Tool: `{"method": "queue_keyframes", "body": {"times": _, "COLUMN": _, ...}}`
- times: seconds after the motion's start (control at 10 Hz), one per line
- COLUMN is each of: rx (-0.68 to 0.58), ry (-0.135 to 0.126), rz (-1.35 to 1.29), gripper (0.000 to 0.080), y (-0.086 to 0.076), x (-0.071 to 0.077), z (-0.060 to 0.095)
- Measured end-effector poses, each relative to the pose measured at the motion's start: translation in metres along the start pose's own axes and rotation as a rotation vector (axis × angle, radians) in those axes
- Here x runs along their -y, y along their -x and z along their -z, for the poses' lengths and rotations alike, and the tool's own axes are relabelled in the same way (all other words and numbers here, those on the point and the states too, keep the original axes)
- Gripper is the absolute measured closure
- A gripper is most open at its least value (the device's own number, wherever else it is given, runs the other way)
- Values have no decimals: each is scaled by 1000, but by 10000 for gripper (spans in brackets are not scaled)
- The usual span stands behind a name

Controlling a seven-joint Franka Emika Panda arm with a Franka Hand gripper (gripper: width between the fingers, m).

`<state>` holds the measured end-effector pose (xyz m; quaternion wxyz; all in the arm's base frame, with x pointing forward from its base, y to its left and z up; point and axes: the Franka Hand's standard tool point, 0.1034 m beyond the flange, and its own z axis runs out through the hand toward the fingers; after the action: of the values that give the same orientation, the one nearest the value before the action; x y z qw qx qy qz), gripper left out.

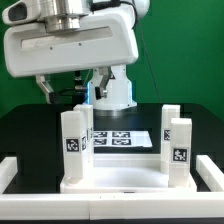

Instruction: Assemble desk

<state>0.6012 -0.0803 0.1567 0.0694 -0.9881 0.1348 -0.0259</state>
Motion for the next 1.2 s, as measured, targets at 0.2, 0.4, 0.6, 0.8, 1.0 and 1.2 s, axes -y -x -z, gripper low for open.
{"method": "queue_keyframes", "body": {"times": 0.2, "rx": -13, "ry": 10, "rz": 3, "gripper": 150, "y": -14, "x": 7, "z": -9}}
{"method": "queue_keyframes", "body": {"times": 0.4, "rx": -32, "ry": 29, "rz": 13, "gripper": 150, "y": -14, "x": 7, "z": -25}}
{"method": "queue_keyframes", "body": {"times": 0.6, "rx": -33, "ry": 34, "rz": 13, "gripper": 150, "y": -12, "x": 1, "z": -30}}
{"method": "queue_keyframes", "body": {"times": 0.8, "rx": -27, "ry": 35, "rz": 11, "gripper": 150, "y": -9, "x": 0, "z": -32}}
{"method": "queue_keyframes", "body": {"times": 1.0, "rx": -27, "ry": 34, "rz": -10, "gripper": 174, "y": -9, "x": 0, "z": -32}}
{"method": "queue_keyframes", "body": {"times": 1.2, "rx": -28, "ry": 33, "rz": -52, "gripper": 366, "y": -9, "x": 0, "z": -32}}
